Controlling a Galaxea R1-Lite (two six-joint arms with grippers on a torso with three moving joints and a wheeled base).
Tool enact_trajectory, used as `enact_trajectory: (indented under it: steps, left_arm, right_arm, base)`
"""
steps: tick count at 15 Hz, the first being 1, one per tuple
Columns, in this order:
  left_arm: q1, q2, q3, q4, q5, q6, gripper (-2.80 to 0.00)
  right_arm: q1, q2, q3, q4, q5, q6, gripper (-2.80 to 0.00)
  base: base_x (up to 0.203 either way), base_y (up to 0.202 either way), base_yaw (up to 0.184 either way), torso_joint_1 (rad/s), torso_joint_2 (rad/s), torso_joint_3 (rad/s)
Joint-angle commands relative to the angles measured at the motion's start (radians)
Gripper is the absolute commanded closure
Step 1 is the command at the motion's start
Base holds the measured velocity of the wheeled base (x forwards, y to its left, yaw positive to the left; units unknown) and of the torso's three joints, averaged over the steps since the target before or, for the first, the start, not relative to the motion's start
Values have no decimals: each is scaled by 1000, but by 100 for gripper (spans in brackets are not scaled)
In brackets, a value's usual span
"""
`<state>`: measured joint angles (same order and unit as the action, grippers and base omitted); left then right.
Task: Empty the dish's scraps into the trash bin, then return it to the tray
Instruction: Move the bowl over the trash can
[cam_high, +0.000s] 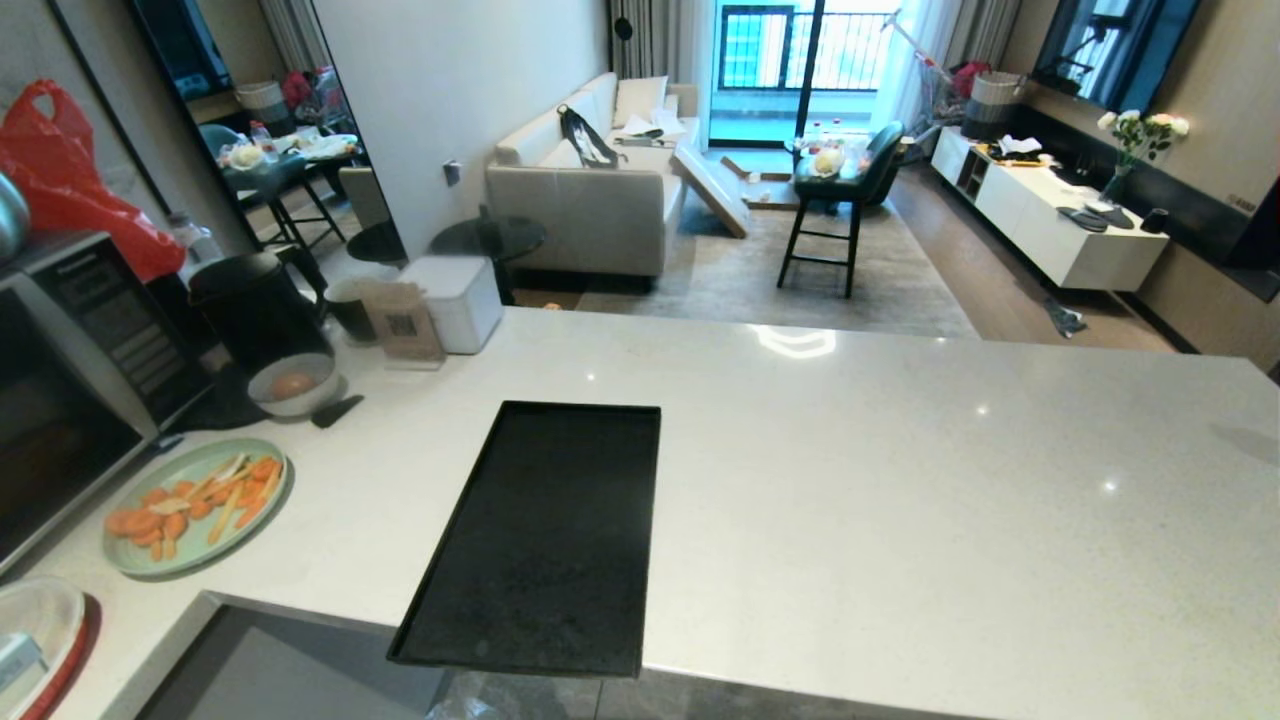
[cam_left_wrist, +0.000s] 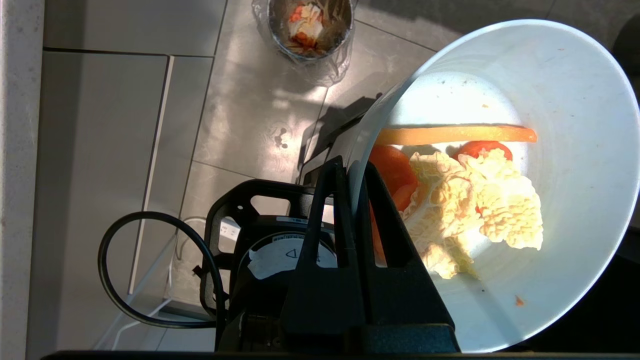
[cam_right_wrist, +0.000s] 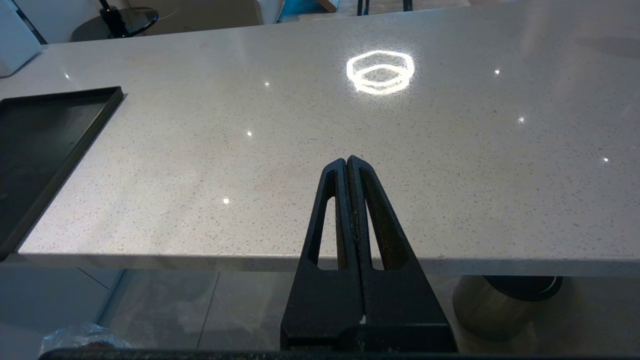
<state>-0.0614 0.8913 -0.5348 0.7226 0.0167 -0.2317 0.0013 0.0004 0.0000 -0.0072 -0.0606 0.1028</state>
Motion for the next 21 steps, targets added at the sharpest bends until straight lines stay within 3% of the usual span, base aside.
enact_trajectory:
  steps: [1,12,21]
  left_arm:
    - [0,1,4,6,0,-1,0]
    - [-13,3,16,5,-1,-1,0]
    - [-44,3,22,6,2,-38,0]
  right_arm:
    - [0,0,0,0,-1,0,0]
    - [0,0,0,0,-1,0,0]
    - [0,0,0,0,-1,0,0]
  base:
    - [0,0,0,0,0,0]
    - [0,0,0,0,0,0]
    - [-182,0,-1,3,4,2]
